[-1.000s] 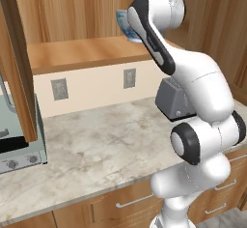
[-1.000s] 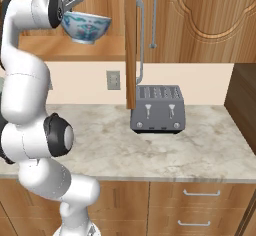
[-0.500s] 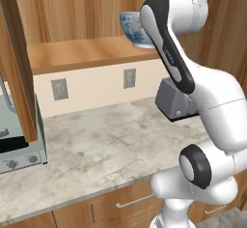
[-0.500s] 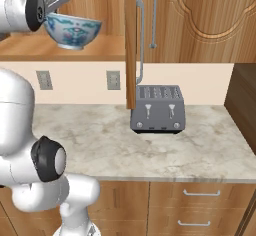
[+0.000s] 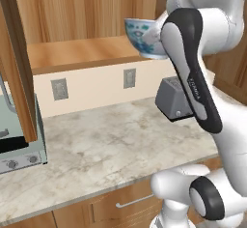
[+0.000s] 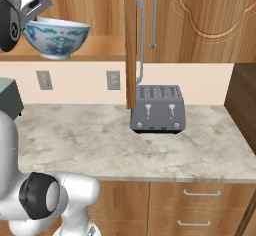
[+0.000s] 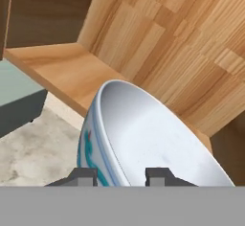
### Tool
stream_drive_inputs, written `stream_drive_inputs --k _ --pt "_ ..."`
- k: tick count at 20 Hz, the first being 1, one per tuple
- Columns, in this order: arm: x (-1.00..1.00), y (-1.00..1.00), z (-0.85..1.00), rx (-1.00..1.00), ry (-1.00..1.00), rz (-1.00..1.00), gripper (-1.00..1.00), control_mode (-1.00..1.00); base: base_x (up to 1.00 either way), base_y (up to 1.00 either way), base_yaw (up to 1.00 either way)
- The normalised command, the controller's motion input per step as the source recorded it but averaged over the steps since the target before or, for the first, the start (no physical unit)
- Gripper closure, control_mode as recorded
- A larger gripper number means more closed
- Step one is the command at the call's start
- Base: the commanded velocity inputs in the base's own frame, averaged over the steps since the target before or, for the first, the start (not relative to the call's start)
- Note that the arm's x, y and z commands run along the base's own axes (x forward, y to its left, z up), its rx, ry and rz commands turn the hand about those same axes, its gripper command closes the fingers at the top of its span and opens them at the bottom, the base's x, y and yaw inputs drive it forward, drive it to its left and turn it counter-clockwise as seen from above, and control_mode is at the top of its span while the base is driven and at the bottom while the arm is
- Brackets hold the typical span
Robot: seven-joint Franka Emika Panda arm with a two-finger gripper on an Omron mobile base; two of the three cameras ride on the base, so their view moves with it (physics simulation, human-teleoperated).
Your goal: Move the bowls from the cabinet to the plates on the dining table.
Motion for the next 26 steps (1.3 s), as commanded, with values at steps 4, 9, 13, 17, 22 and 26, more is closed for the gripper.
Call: stream_drive_inputs --k 4,9,13,17,22,26 --pt "-0.76 0.00 -0.46 0.00 -0.12 0.05 1.00 -1.00 0.00 0.00 0.00" --pt "-0.76 0.00 -0.37 0.00 -0.13 0.04 1.00 -1.00 0.00 0.00 0.00" --pt "-0.64 0.00 -0.44 -0.02 -0.09 0.03 1.00 -1.00 0.00 0.00 0.00" --pt "-0.83 0.00 -0.11 -0.01 -0.05 0.00 1.00 -1.00 0.00 0.00 0.00" --pt "-0.88 0.00 0.00 -0.01 -0.01 0.00 1.00 -1.00 0.00 0.00 0.00" --pt "-0.99 0.00 0.01 0.00 -0.02 0.00 1.00 -1.00 0.00 0.00 0.00"
